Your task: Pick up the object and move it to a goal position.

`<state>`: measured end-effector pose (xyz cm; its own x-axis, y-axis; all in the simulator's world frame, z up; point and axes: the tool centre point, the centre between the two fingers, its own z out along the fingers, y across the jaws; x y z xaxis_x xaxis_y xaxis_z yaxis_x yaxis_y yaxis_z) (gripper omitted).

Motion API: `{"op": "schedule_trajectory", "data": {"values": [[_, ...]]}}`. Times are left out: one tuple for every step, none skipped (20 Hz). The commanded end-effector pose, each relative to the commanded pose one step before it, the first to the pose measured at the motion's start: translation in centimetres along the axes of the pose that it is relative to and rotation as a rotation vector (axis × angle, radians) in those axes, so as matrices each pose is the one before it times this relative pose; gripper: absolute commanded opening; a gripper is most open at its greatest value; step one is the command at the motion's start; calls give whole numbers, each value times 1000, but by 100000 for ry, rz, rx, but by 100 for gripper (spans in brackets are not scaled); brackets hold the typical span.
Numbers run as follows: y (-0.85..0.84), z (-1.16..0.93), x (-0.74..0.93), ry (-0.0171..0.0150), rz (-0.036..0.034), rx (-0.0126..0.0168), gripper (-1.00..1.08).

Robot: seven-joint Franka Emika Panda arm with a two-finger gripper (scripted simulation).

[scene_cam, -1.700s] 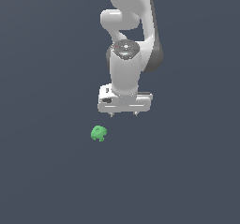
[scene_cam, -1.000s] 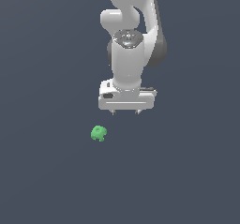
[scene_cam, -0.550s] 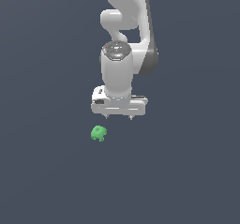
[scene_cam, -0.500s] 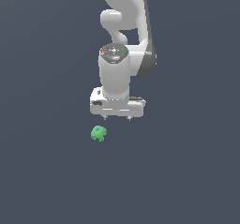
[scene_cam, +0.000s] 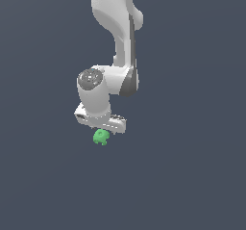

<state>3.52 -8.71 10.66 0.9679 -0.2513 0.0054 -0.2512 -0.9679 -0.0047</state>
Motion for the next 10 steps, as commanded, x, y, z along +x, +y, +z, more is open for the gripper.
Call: {"op": "schedule_trajectory", "data": {"values": [[1109, 949, 300, -257, 2685, -250, 100], [309, 260, 71, -97, 713, -84, 100], [242, 202, 56, -75, 556, -67, 100], [168, 144, 39, -53, 390, -48, 100], [102, 87, 24, -32, 235, -29, 100], [27, 28, 7, -9, 68, -8, 100], [-86, -104, -76, -68, -324, -5, 100], [-1, 42, 0, 0, 0, 0, 100], [-3, 125, -1, 0, 0, 0, 100], [-5, 207, -3, 0, 0, 0, 100]]}}
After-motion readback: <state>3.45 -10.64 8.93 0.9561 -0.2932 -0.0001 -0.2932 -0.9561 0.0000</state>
